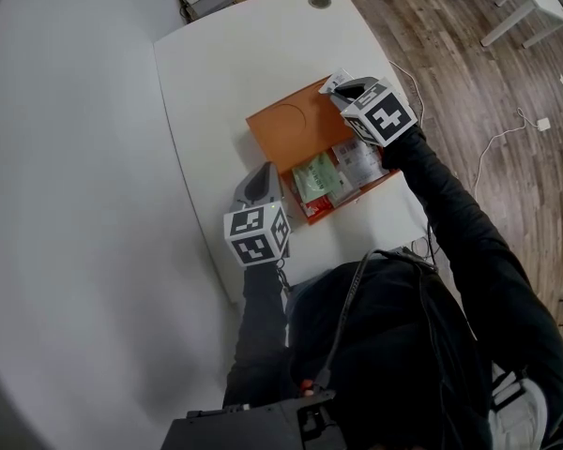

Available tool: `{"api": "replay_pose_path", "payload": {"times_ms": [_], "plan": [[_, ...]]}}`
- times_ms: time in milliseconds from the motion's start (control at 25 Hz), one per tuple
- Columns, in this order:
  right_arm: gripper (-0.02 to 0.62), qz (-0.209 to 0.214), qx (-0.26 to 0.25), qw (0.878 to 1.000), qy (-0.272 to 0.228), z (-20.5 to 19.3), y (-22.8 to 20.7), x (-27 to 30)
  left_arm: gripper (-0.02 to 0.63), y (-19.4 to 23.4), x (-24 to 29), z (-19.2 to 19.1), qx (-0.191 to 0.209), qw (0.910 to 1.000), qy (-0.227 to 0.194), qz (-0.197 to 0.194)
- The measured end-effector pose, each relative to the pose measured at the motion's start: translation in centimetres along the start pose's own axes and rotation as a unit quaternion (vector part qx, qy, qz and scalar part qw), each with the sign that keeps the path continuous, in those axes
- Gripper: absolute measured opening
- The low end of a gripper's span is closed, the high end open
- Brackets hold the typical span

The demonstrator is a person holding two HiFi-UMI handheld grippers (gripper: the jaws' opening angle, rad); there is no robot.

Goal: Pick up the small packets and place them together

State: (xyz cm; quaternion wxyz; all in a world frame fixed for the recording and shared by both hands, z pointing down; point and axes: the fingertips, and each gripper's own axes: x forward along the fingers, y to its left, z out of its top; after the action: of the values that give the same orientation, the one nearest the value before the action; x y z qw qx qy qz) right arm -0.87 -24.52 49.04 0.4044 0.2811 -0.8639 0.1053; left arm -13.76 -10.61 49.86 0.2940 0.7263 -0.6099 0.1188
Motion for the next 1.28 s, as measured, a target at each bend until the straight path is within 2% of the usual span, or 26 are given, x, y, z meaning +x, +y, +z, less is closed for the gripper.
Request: {"api": "replay_pose_path", "payload": {"times_ms": [120,200,240,400,520,680,960,1280], "plan": [[0.046,0.024,0.002,1.0,0.006,-0.3,0.4,0.3,0.002,0.0,0.0,0.1,-0.001,1.0,0.0,0.002],[0.12,0.04,0.007,0.999,0.007,-0.5,0.7,0.2,0.002,-0.1,0.0,0.1,-0.002,1.0,0.0,0.001],[0.129,0.044,0.009,0.999,0.006,-0.5,0.8,0.0,0.002,-0.1,0.0,0.1,-0.002,1.0,0.0,0.001],[0.137,0.058,0.0,0.998,-0.012,0.1,1.5,-2.6,0.002,-0.1,-0.2,0.0,-0.003,1.0,-0.001,0.002],[0.137,0.084,-0.031,0.996,-0.019,0.0,3.9,-5.5,0.002,-0.2,-0.3,-0.1,-0.004,1.0,-0.002,0.001],[0.137,0.121,-0.075,0.99,0.003,-2.5,7.5,-7.4,0.002,-0.1,-0.2,-0.1,-0.008,1.0,-0.003,0.001],[0.137,0.181,-0.096,0.977,0.066,-7.6,11.7,-5.7,0.002,0.1,-0.1,-0.2,-0.013,0.9999,-0.004,0.001],[0.137,0.213,-0.103,0.965,0.11,-9.6,13.9,-2.3,0.002,-0.1,0.1,0.0,-0.01,0.9999,-0.002,-0.001]]}}
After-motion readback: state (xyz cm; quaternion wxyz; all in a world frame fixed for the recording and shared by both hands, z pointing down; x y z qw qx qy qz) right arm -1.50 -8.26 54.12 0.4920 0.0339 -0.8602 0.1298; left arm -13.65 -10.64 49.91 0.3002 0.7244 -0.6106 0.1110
